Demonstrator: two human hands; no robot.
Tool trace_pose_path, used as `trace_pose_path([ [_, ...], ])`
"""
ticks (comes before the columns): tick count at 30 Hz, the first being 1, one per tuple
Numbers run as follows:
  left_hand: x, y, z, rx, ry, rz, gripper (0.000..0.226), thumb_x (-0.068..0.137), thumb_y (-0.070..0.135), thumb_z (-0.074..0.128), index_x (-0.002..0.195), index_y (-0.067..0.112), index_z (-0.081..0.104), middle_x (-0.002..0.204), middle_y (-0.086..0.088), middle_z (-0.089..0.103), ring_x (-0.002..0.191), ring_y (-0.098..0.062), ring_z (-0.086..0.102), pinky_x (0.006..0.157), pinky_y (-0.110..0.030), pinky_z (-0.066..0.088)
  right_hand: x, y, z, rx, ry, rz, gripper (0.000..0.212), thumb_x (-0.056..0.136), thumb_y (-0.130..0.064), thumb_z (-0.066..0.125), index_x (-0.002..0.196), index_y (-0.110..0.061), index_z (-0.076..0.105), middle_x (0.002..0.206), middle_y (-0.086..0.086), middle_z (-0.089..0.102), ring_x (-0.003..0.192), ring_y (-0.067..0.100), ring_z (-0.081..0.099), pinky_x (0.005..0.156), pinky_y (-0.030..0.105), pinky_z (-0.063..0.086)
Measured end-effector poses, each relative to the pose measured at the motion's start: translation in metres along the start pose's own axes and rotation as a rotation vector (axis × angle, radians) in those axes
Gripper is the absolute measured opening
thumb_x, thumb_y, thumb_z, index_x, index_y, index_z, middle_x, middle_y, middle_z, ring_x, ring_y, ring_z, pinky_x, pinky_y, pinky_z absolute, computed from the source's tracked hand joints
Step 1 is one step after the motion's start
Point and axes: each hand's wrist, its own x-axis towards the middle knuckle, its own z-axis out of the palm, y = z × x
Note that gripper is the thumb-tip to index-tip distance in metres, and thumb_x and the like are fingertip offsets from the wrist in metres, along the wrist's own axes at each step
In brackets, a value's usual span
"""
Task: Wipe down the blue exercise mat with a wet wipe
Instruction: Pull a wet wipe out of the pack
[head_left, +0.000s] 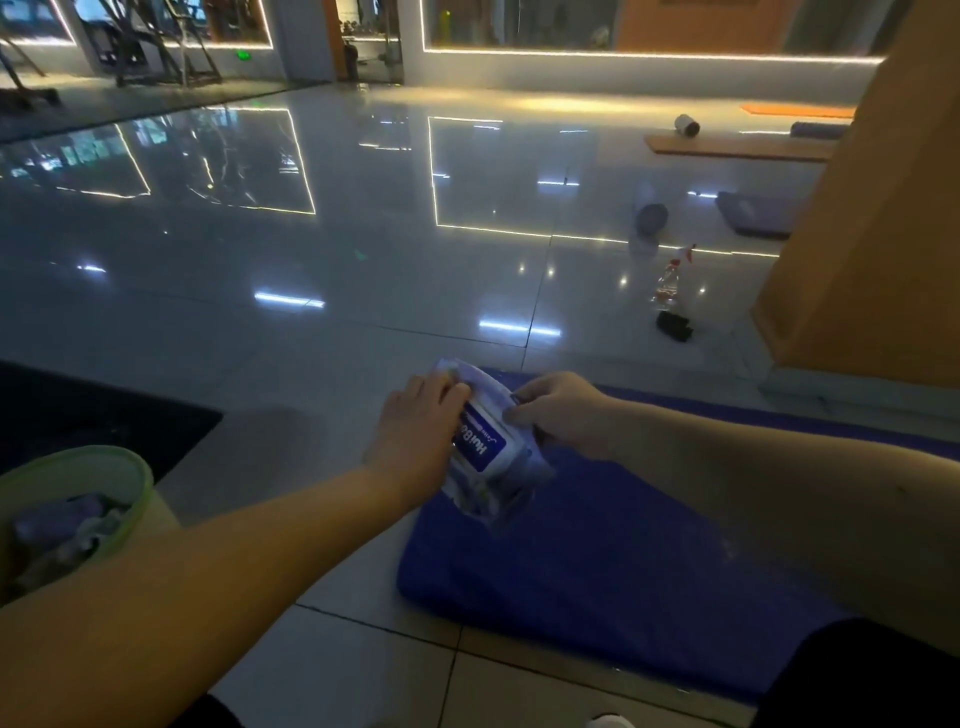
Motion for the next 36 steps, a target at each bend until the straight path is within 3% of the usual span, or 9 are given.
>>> trace_pose_path([
  [3,0.002,-0.003,0.007,-0.351,0.014,-0.359,0.056,0.085,0.042,0.069,0.128,0.017,0.045,0.128,-0.003,0.045,0.113,-0.018,0.047,0.097,-0.034,0.046,-0.002,0.002,0.003,-0.027,0.055,-0.058,0.007,0.085,-0.009,0.076,0.091,-0.009,0.073,0.092,0.011,0.075,0.084,0.025,0.074,0.08,0.04,0.063],
  [5,0.005,-0.005,0.013,-0.603,-0.018,-0.521,0.066,0.073,0.064,0.066,0.12,0.021,0.051,0.121,0.0,0.055,0.103,-0.015,0.058,0.088,-0.036,0.056,-0.002,0.002,0.004,-0.024,0.081,-0.09,0.007,0.086,-0.01,0.075,0.092,-0.009,0.072,0.092,0.009,0.075,0.087,0.025,0.074,0.08,0.041,0.063],
  [7,0.007,-0.004,0.015,-0.84,-0.031,-0.613,0.067,0.072,0.072,0.065,0.118,0.024,0.056,0.112,0.0,0.064,0.092,-0.013,0.066,0.074,-0.036,0.061,-0.003,0.0,0.007,-0.001,0.096,-0.108,0.008,0.086,-0.01,0.075,0.093,-0.01,0.071,0.092,0.008,0.075,0.087,0.024,0.073,0.081,0.043,0.063],
  [11,0.006,0.01,0.007,-1.198,-0.16,-0.718,0.056,0.086,0.053,0.071,0.127,0.02,0.053,0.11,-0.004,0.068,0.09,-0.019,0.069,0.056,-0.03,0.058,-0.006,-0.003,0.017,-0.045,0.058,-0.134,0.01,0.083,-0.01,0.075,0.091,-0.012,0.07,0.092,0.008,0.073,0.088,0.024,0.072,0.08,0.04,0.062],
  [15,0.006,0.011,0.01,-1.237,-0.089,-0.755,0.046,0.089,0.04,0.073,0.125,0.017,0.057,0.107,-0.006,0.069,0.095,-0.024,0.069,0.071,-0.04,0.063,-0.008,-0.005,0.026,-0.051,0.037,-0.13,0.012,0.083,-0.011,0.077,0.089,-0.014,0.068,0.094,0.008,0.072,0.091,0.025,0.07,0.082,0.04,0.061],
  [23,0.008,0.007,0.01,-1.139,-0.063,-0.643,0.037,0.093,0.041,0.066,0.122,0.018,0.058,0.095,-0.002,0.072,0.078,-0.018,0.073,0.054,-0.024,0.056,-0.003,-0.01,0.026,0.01,0.059,-0.085,0.013,0.082,-0.005,0.075,0.086,-0.013,0.067,0.097,0.015,0.072,0.096,0.034,0.069,0.087,0.048,0.059],
  [28,0.006,0.009,0.006,-1.149,-0.105,-0.61,0.037,0.094,0.045,0.061,0.118,0.017,0.06,0.097,-0.005,0.072,0.082,-0.02,0.073,0.07,-0.037,0.063,0.001,-0.007,0.03,0.043,0.065,-0.054,0.013,0.085,-0.001,0.069,0.085,-0.013,0.065,0.098,0.016,0.07,0.098,0.035,0.069,0.09,0.052,0.059],
  [32,0.004,0.003,0.006,-1.149,-0.099,-0.643,0.048,0.082,0.053,0.047,0.104,0.016,0.067,0.097,-0.01,0.072,0.091,-0.029,0.07,0.085,-0.052,0.059,0.009,-0.003,0.019,0.11,0.14,0.042,0.011,0.087,0.0,0.063,0.087,-0.011,0.067,0.094,0.015,0.069,0.088,0.032,0.068,0.081,0.046,0.059],
  [36,0.004,-0.003,0.006,-1.06,-0.016,-0.727,0.027,0.088,0.038,0.058,0.095,0.014,0.066,0.091,-0.011,0.072,0.083,-0.03,0.069,0.076,-0.047,0.059,0.014,-0.001,0.006,0.29,0.149,0.094,0.018,0.088,0.005,0.062,0.079,-0.011,0.063,0.081,0.013,0.064,0.074,0.031,0.064,0.07,0.04,0.057],
])
